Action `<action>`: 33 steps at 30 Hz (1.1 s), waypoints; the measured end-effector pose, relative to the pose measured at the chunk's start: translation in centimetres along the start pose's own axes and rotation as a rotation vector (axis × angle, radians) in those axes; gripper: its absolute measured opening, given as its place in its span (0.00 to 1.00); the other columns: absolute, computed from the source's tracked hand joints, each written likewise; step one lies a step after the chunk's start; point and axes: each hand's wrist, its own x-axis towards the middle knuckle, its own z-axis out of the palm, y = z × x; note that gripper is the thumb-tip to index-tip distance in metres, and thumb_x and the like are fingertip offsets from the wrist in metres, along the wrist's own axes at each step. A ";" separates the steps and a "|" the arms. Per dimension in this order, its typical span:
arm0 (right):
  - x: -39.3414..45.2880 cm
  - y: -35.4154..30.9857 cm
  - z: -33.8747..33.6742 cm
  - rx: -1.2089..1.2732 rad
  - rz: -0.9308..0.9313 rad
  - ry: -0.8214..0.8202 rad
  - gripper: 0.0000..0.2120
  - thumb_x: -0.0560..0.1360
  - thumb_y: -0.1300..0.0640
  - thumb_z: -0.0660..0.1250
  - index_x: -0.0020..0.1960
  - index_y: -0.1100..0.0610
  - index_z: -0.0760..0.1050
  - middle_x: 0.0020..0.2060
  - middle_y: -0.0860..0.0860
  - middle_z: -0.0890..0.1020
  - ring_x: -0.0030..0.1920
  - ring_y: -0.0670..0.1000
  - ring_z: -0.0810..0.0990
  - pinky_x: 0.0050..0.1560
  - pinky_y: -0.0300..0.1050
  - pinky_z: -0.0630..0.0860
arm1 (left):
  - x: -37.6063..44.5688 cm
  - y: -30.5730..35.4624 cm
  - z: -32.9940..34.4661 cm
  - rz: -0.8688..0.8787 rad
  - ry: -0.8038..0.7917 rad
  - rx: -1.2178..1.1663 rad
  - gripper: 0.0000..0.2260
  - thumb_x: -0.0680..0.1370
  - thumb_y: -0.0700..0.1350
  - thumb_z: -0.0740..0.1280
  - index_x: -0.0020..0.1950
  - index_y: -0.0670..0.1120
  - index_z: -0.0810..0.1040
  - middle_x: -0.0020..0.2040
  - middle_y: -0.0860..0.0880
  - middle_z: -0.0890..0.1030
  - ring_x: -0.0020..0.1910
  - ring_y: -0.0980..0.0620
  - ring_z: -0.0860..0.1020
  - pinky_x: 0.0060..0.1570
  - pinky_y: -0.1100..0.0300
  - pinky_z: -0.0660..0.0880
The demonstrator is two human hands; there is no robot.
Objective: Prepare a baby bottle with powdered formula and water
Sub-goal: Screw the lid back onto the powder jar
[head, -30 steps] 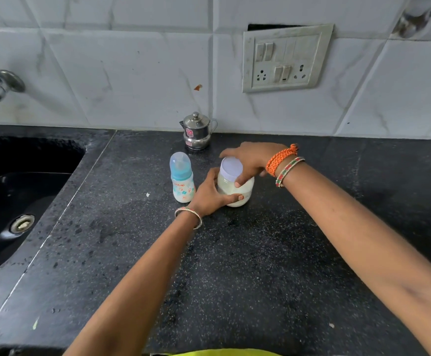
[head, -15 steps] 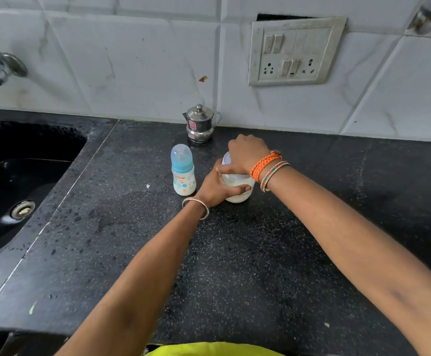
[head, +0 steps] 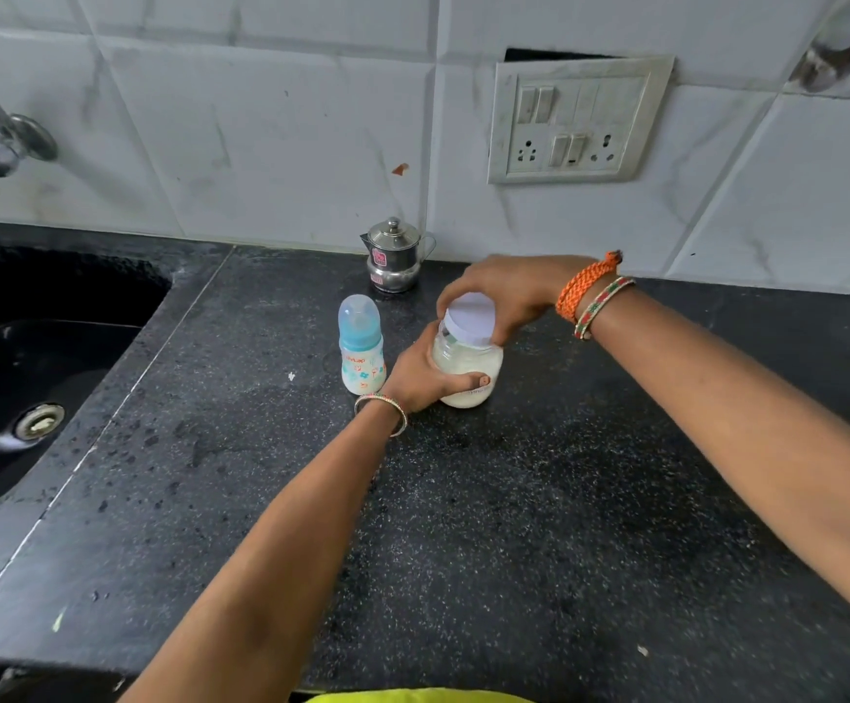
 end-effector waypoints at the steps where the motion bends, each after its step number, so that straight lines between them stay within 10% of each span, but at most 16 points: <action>1: -0.2 0.1 -0.5 0.005 0.008 -0.006 0.35 0.64 0.60 0.76 0.68 0.43 0.68 0.65 0.53 0.71 0.63 0.54 0.70 0.60 0.51 0.71 | 0.0 0.0 0.0 -0.001 -0.002 0.002 0.39 0.63 0.52 0.79 0.69 0.54 0.65 0.62 0.54 0.76 0.60 0.53 0.74 0.62 0.56 0.71; 7: 0.6 -1.1 0.8 -0.006 0.058 -0.033 0.38 0.64 0.56 0.77 0.70 0.43 0.68 0.66 0.54 0.70 0.62 0.55 0.72 0.59 0.52 0.74 | -0.2 0.2 0.2 -0.020 -0.006 0.030 0.49 0.58 0.59 0.78 0.74 0.52 0.59 0.68 0.52 0.72 0.65 0.52 0.72 0.66 0.54 0.69; 9: 0.5 -1.5 0.9 0.003 0.100 -0.002 0.33 0.66 0.49 0.76 0.69 0.48 0.70 0.60 0.54 0.75 0.48 0.53 0.78 0.47 0.47 0.78 | -0.3 0.2 0.3 -0.020 -0.003 0.014 0.46 0.61 0.56 0.78 0.74 0.52 0.60 0.67 0.53 0.73 0.64 0.52 0.72 0.63 0.57 0.69; 11: 0.1 -2.3 1.1 0.014 0.190 0.079 0.28 0.71 0.39 0.68 0.61 0.59 0.75 0.48 0.55 0.78 0.32 0.50 0.74 0.32 0.42 0.72 | -0.5 0.2 0.4 -0.010 0.009 0.003 0.39 0.65 0.50 0.78 0.70 0.52 0.63 0.62 0.54 0.74 0.62 0.52 0.73 0.58 0.61 0.68; 15: -0.2 -3.4 1.7 0.027 0.369 0.049 0.37 0.74 0.29 0.48 0.44 0.61 0.76 0.37 0.57 0.77 0.32 0.53 0.71 0.42 0.46 0.69 | -0.5 0.2 0.4 0.005 -0.002 -0.001 0.39 0.67 0.48 0.77 0.73 0.51 0.60 0.64 0.52 0.74 0.60 0.55 0.72 0.59 0.62 0.67; 19: -1.2 -3.1 -0.4 -0.051 0.227 0.147 0.27 0.75 0.35 0.59 0.30 0.55 0.75 0.28 0.48 0.75 0.33 0.51 0.74 0.40 0.44 0.66 | -0.7 0.4 0.4 0.019 0.011 -0.001 0.39 0.67 0.48 0.78 0.72 0.52 0.61 0.63 0.54 0.74 0.60 0.55 0.72 0.56 0.64 0.66; 21: -0.8 -2.5 -0.4 0.038 0.060 0.140 0.08 0.71 0.48 0.70 0.42 0.53 0.80 0.40 0.49 0.78 0.47 0.53 0.76 0.43 0.45 0.71 | -0.7 0.5 0.4 0.039 0.020 0.011 0.40 0.67 0.48 0.78 0.73 0.52 0.60 0.62 0.54 0.73 0.61 0.55 0.72 0.56 0.64 0.66; 24: -0.1 -2.0 0.9 0.095 0.057 -0.059 0.25 0.69 0.58 0.72 0.65 0.48 0.72 0.63 0.55 0.71 0.60 0.56 0.73 0.57 0.55 0.75 | -0.6 0.4 0.4 0.038 0.010 0.034 0.43 0.66 0.50 0.78 0.74 0.52 0.57 0.65 0.52 0.72 0.63 0.54 0.70 0.61 0.60 0.67; 28: 0.0 -1.4 1.7 0.088 0.259 0.224 0.29 0.77 0.38 0.58 0.66 0.60 0.65 0.54 0.59 0.78 0.34 0.53 0.76 0.34 0.44 0.72 | -0.7 0.4 0.5 0.036 0.024 -0.012 0.38 0.66 0.47 0.78 0.71 0.52 0.62 0.61 0.55 0.74 0.59 0.56 0.72 0.60 0.61 0.69; 33: -0.1 -0.1 2.4 0.047 0.135 0.166 0.38 0.71 0.41 0.68 0.75 0.49 0.55 0.65 0.58 0.72 0.63 0.60 0.73 0.59 0.52 0.71 | -0.5 0.1 0.5 0.042 0.023 -0.010 0.39 0.65 0.49 0.78 0.70 0.53 0.62 0.62 0.55 0.74 0.59 0.56 0.72 0.58 0.62 0.68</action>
